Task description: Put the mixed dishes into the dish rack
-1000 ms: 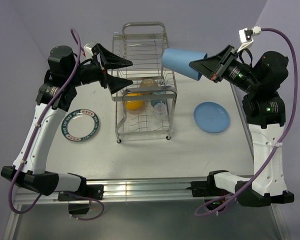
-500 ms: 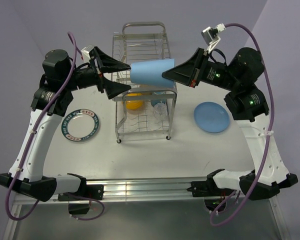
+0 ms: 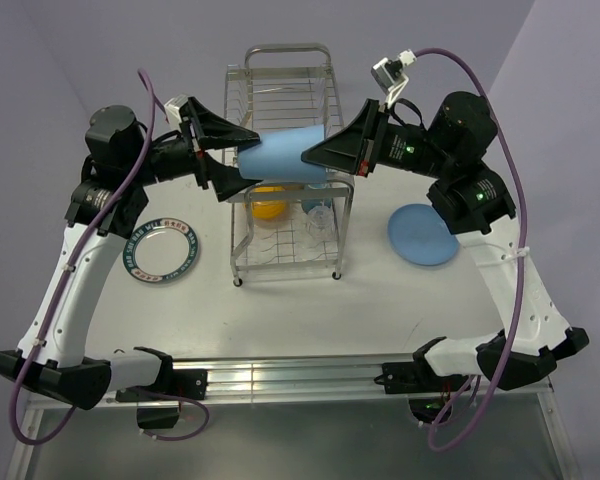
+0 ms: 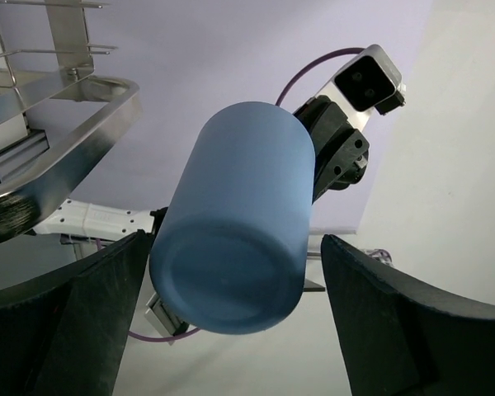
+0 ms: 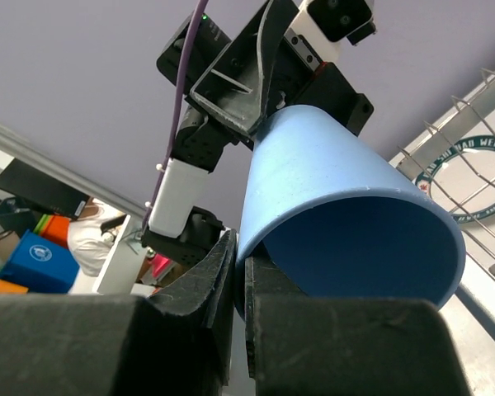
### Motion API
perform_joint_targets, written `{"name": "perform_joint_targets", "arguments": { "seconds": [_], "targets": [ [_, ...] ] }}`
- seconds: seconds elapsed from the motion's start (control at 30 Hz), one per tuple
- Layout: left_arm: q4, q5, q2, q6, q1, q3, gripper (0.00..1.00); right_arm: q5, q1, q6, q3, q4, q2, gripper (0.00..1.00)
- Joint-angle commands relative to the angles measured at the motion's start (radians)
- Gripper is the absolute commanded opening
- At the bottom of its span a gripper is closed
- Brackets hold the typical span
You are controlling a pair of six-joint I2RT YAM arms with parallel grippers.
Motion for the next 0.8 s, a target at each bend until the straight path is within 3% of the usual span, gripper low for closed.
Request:
{"name": "perform_joint_targets", "arguments": {
  "seconds": [0.0, 0.07, 0.13, 0.23, 0.3, 0.33, 0.37, 0.4, 0.43, 0.53, 0.7, 0.77],
  "targets": [
    [0.092, 0.034, -0.038, -0.032, -0.001, -0.028, 0.89, -0.013, 0.018, 0.007, 0.016, 0.073, 0.01, 0.0],
    [0.115, 0.039, -0.039, -0.041, -0.001, -0.037, 0.84, -0.014, 0.018, 0.008, 0.012, 0.072, 0.013, 0.0],
    [0.135, 0.053, -0.042, -0.053, -0.001, -0.043, 0.69, -0.016, 0.018, 0.008, 0.011, 0.07, 0.017, 0.0],
    [0.242, 0.071, -0.057, -0.111, -0.001, -0.091, 0.32, 0.004, 0.019, -0.009, 0.015, 0.049, 0.02, 0.0],
    [0.321, 0.076, -0.074, -0.144, 0.0, -0.121, 0.0, 0.025, 0.018, -0.028, 0.038, -0.006, 0.033, 0.1],
    [0.333, 0.073, -0.08, -0.15, 0.008, -0.141, 0.0, 0.028, 0.018, -0.048, 0.049, -0.023, 0.037, 0.2],
    [0.336, 0.07, -0.091, -0.144, 0.014, -0.148, 0.0, 0.054, 0.018, -0.062, 0.075, -0.069, 0.04, 0.4],
    [0.324, 0.068, -0.096, -0.118, 0.035, -0.148, 0.0, 0.068, 0.018, -0.082, 0.084, -0.086, 0.043, 0.48],
    [0.318, 0.065, -0.099, -0.099, 0.054, -0.148, 0.0, 0.079, 0.015, -0.093, 0.091, -0.097, 0.042, 0.65],
    [0.32, 0.068, -0.122, -0.023, 0.152, -0.148, 0.0, 0.134, -0.016, -0.116, 0.103, -0.137, 0.013, 0.96],
    [0.414, 0.071, -0.143, 0.046, 0.366, -0.145, 0.0, 0.156, -0.132, -0.093, 0.04, -0.135, -0.082, 1.0],
    [0.322, 0.023, -0.143, 0.187, 0.433, -0.084, 0.0, 0.138, -0.186, -0.085, 0.0, -0.126, -0.125, 1.0]
  ]
}}
